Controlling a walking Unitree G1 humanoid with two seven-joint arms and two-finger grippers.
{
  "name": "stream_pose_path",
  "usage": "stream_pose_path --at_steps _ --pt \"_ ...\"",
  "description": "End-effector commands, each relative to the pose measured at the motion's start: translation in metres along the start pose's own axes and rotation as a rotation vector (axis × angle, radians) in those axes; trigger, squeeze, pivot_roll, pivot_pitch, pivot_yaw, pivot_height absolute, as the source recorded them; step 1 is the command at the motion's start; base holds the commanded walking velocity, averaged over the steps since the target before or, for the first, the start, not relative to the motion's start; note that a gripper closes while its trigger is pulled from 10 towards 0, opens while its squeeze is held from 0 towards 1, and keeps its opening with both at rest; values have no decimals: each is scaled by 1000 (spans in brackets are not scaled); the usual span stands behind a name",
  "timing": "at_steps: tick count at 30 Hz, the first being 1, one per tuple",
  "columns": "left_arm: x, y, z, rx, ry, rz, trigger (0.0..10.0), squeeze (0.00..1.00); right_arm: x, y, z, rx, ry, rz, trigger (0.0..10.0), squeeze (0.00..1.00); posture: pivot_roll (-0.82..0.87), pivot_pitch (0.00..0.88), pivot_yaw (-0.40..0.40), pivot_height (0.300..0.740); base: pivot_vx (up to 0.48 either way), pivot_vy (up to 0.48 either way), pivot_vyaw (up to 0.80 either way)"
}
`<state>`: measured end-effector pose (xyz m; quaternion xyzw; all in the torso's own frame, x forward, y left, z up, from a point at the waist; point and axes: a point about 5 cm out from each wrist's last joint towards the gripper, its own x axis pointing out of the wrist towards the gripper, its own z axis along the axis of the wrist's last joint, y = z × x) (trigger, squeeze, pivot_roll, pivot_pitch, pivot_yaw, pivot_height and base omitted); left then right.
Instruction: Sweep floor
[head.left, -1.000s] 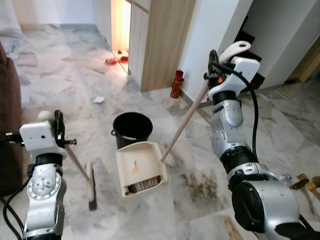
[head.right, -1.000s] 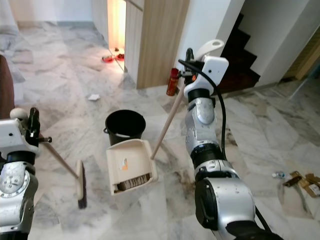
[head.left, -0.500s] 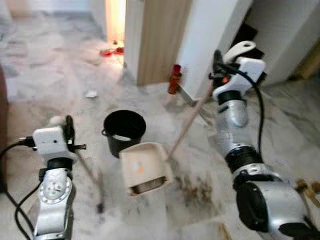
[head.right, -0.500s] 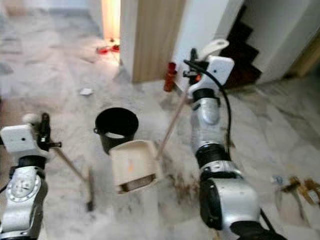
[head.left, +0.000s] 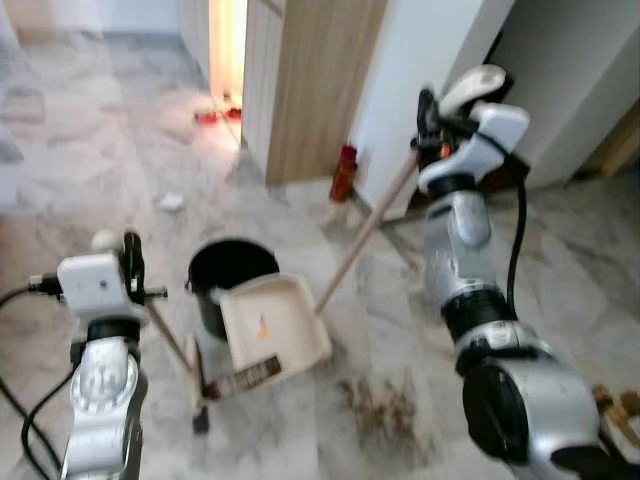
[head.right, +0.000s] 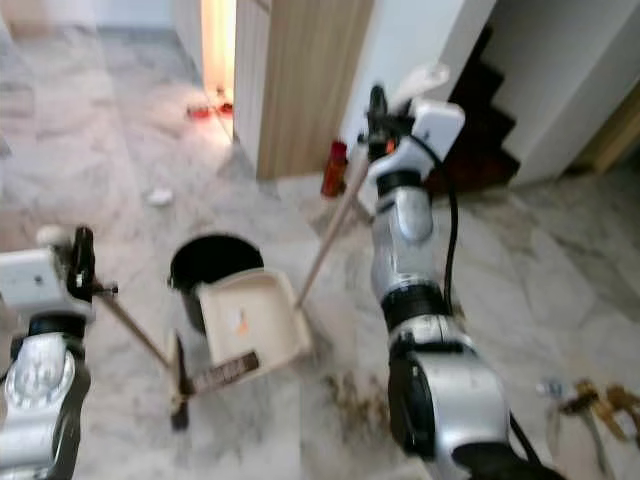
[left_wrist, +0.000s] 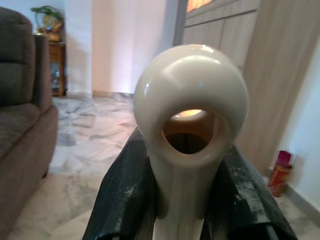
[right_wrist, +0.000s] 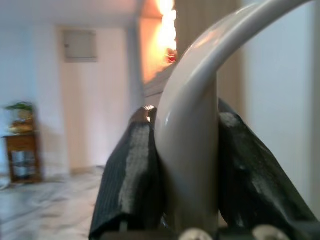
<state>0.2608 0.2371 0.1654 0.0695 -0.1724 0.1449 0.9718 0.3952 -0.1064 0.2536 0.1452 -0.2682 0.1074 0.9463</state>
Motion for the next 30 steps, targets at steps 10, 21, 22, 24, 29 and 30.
stream_pose_path --at_steps 10,21,22,24,29,30 --pt "4 -9 12 -15 -48 -15 10000 0 9 -15 11 209 -24 -146 10000 0 268 0 -206 740 335 0 0" --pt "5 -2 17 6 -46 -32 10000 0 5 -4 -3 286 23 -159 10000 0 340 0 -150 740 334 0 0" --pt "6 -2 18 6 -47 -33 10000 0 5 -3 -4 295 23 -162 10000 0 344 0 -149 740 337 0 0" --pt "7 -2 18 6 -48 -34 10000 0 5 -2 -5 297 25 -162 10000 0 345 0 -149 740 334 0 0" --pt "9 -7 23 -15 -76 -46 10000 0 -1 7 -12 231 47 -87 10000 0 349 0 -154 740 113 0 0" --pt "8 -8 23 -14 -74 -47 10000 0 -2 7 -13 222 51 -76 10000 0 349 0 -154 740 0 0 0"
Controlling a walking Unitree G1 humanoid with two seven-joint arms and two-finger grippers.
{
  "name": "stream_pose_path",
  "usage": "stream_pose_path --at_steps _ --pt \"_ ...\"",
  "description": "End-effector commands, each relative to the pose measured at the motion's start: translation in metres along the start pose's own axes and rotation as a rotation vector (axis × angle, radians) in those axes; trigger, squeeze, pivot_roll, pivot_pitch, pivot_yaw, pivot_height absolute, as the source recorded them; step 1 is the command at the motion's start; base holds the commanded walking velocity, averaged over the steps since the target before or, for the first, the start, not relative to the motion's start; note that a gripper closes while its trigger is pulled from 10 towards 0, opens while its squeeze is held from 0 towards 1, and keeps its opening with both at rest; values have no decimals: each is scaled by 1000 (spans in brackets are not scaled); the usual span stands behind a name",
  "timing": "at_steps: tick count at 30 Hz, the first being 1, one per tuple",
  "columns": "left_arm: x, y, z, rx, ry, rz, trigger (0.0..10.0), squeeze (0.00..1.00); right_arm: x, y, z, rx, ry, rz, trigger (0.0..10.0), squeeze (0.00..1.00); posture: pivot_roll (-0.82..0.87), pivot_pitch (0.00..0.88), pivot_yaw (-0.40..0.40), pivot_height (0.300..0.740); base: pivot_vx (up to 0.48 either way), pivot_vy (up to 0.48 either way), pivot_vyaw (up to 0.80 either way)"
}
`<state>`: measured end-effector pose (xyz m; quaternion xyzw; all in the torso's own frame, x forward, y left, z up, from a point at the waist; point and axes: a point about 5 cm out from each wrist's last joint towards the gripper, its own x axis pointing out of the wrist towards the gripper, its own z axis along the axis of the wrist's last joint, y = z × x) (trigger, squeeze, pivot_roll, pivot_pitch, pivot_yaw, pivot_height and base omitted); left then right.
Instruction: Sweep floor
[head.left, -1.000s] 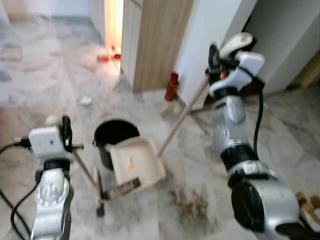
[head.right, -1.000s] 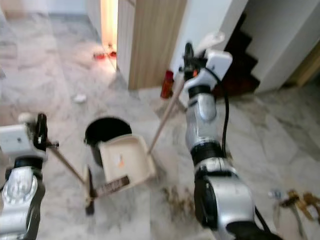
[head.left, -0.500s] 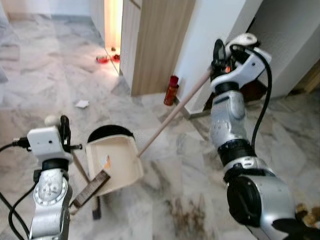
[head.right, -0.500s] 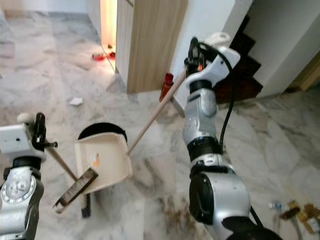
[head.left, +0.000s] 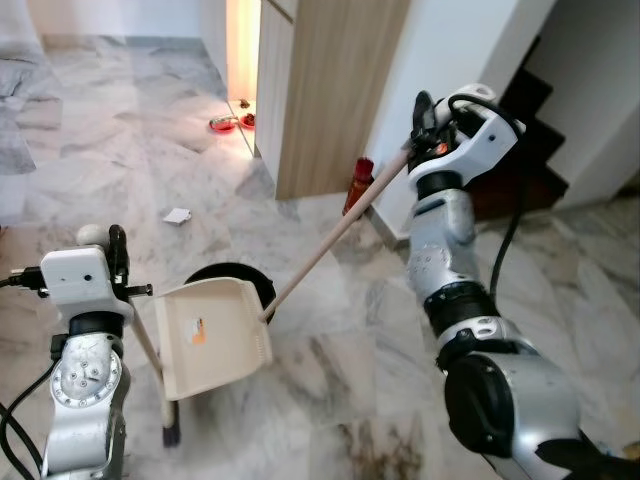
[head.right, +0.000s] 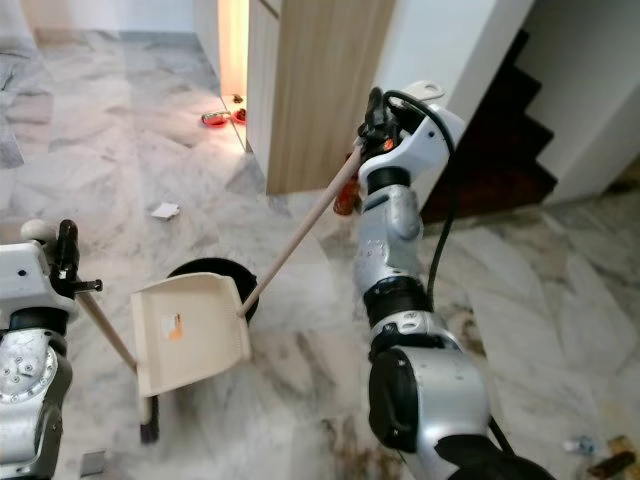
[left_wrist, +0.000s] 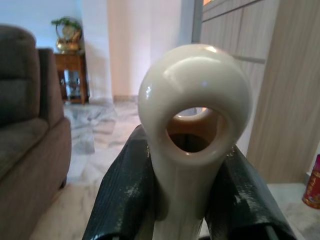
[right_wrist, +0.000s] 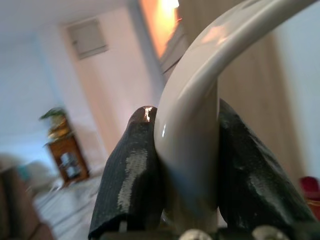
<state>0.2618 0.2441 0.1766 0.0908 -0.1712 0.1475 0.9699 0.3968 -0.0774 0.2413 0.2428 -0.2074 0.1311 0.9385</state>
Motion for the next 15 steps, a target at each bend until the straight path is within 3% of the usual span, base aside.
stream_pose_path --at_steps 1,3,9,15 --pt "0 -15 14 -58 -66 -44 10000 0 -2 -16 10 1 -47 -45 10000 0 350 0 -156 740 0 0 0" --pt "-3 -15 14 -60 -60 -47 10000 0 -4 -19 9 -27 -45 -48 10000 0 347 0 -158 740 0 0 0" --pt "-13 -15 9 -61 -37 -50 10000 0 -8 -29 24 -253 -119 -24 10000 0 330 0 -166 740 0 0 0" --pt "-18 -18 5 -61 -23 -59 10000 0 -12 -38 29 -381 -135 -46 10000 0 319 0 -177 740 0 0 0"
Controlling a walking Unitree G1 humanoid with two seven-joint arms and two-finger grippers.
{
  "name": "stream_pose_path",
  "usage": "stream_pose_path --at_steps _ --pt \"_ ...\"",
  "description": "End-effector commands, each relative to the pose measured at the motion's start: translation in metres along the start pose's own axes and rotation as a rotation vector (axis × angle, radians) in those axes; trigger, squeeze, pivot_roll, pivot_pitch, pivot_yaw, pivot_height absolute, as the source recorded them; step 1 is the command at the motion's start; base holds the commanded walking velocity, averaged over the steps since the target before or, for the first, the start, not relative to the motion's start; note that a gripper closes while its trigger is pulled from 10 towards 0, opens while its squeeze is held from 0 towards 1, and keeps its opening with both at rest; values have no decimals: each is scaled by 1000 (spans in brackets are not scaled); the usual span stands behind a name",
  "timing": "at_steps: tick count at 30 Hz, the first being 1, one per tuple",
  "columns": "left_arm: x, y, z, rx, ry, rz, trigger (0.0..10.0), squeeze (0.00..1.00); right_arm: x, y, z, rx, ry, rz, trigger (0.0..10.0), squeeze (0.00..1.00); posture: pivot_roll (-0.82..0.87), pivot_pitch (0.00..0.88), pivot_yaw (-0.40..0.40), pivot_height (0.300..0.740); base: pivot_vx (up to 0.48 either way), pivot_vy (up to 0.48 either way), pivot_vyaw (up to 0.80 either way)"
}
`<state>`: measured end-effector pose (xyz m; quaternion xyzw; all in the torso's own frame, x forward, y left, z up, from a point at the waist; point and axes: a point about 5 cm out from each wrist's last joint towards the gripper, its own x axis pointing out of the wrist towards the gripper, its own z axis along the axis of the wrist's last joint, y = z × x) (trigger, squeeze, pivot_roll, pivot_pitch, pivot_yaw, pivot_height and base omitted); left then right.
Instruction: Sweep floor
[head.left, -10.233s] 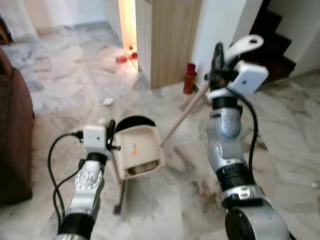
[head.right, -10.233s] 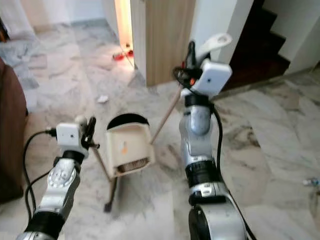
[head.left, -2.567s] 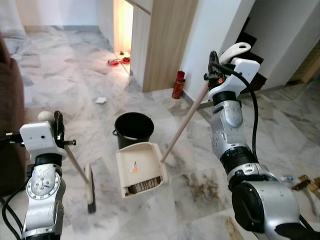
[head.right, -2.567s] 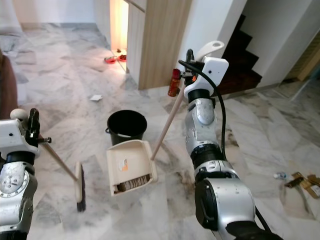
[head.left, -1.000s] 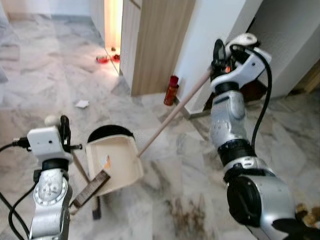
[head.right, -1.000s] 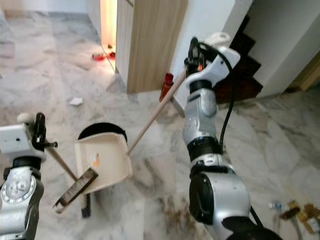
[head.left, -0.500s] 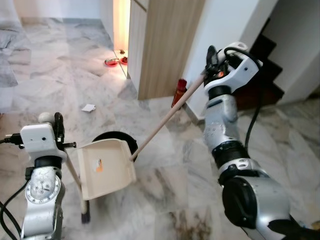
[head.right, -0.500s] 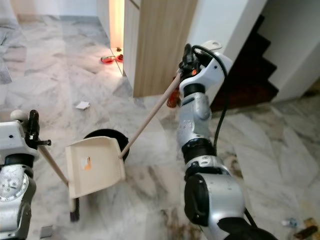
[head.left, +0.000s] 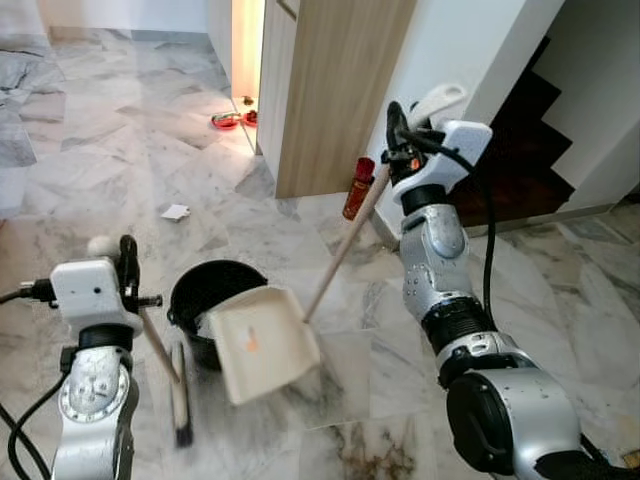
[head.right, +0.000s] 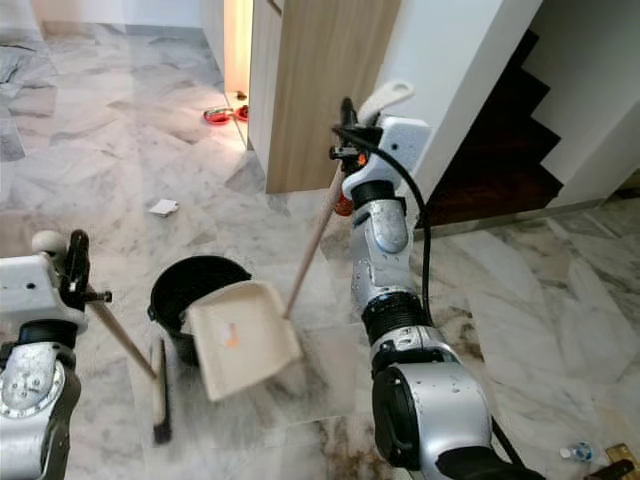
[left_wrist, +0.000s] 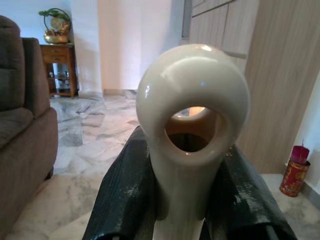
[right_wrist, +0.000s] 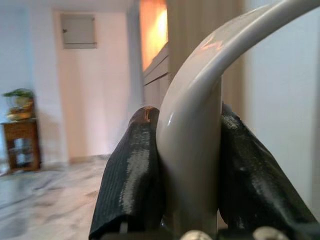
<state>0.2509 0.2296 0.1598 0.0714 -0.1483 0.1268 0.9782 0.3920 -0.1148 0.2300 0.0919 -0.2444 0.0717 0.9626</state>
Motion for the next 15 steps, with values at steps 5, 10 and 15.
stream_pose_path --at_steps 5,10,15 --pt "0 -10 12 -21 -65 -32 10000 0 -2 -20 12 -164 -67 -67 10000 0 327 0 -184 740 0 0 0" --pt "-4 -11 9 -19 -46 -45 10000 0 -12 -31 1 -227 -20 -110 10000 0 321 0 -182 740 0 0 0" --pt "-5 -14 5 -25 -32 -53 10000 0 -25 -41 -17 -212 73 -143 10000 0 313 0 -186 740 0 0 0"
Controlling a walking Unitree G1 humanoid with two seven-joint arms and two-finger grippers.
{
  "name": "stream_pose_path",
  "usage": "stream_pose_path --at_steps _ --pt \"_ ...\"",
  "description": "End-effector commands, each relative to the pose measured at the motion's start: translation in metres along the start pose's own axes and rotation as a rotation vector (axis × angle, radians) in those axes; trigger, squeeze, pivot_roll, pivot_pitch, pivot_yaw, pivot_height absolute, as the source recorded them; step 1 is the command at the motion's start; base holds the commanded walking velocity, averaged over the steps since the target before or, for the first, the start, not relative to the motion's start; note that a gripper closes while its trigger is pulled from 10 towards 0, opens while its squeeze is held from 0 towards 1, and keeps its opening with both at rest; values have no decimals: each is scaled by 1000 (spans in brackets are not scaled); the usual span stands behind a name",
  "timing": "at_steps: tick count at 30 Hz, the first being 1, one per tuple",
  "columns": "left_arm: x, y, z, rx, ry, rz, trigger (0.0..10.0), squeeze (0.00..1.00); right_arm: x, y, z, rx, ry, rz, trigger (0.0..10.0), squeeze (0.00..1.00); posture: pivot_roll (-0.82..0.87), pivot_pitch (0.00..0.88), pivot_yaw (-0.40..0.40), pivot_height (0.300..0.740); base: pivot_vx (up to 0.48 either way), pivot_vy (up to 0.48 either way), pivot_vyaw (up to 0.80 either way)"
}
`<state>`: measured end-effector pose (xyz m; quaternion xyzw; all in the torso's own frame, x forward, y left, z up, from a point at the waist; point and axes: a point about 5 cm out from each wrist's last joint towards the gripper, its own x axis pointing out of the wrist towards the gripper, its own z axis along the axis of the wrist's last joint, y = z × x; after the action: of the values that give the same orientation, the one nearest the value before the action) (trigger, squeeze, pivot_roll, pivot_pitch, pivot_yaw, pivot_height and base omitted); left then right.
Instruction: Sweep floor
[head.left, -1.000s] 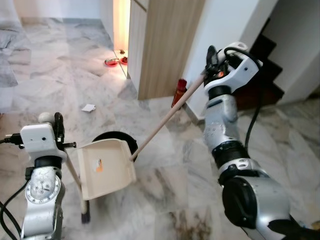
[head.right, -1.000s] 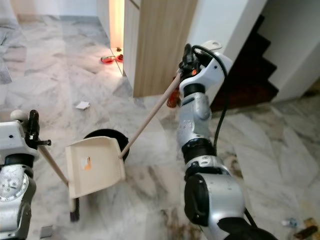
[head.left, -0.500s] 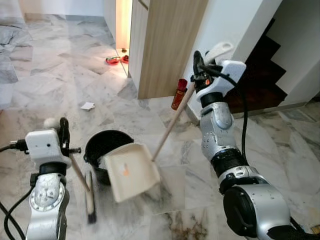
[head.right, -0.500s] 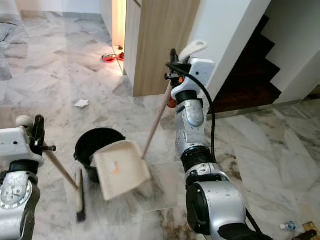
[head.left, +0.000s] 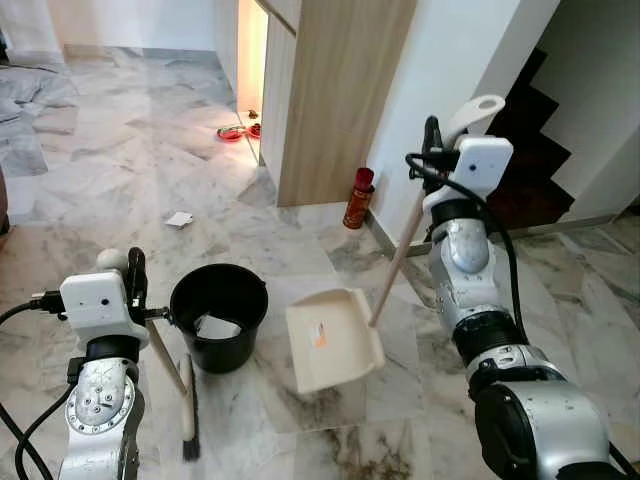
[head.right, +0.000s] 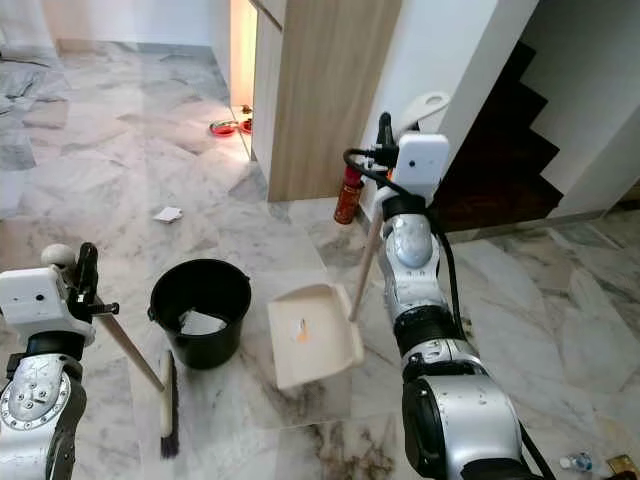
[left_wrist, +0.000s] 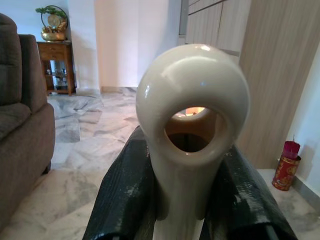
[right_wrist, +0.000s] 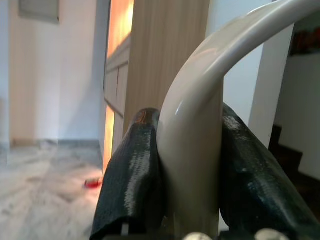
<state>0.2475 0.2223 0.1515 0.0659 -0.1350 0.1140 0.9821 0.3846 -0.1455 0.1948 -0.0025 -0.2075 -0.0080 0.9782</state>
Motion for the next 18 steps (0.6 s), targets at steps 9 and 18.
stream_pose_path --at_steps 9,18 --pt "-4 -13 0 -41 5 -67 10000 0 -18 -15 -29 -44 146 -43 10000 0 294 0 -189 740 0 0 0" --pt "-6 -15 -3 -63 35 -88 10000 0 -34 -16 -52 -90 281 21 10000 0 269 0 -190 740 0 0 0"
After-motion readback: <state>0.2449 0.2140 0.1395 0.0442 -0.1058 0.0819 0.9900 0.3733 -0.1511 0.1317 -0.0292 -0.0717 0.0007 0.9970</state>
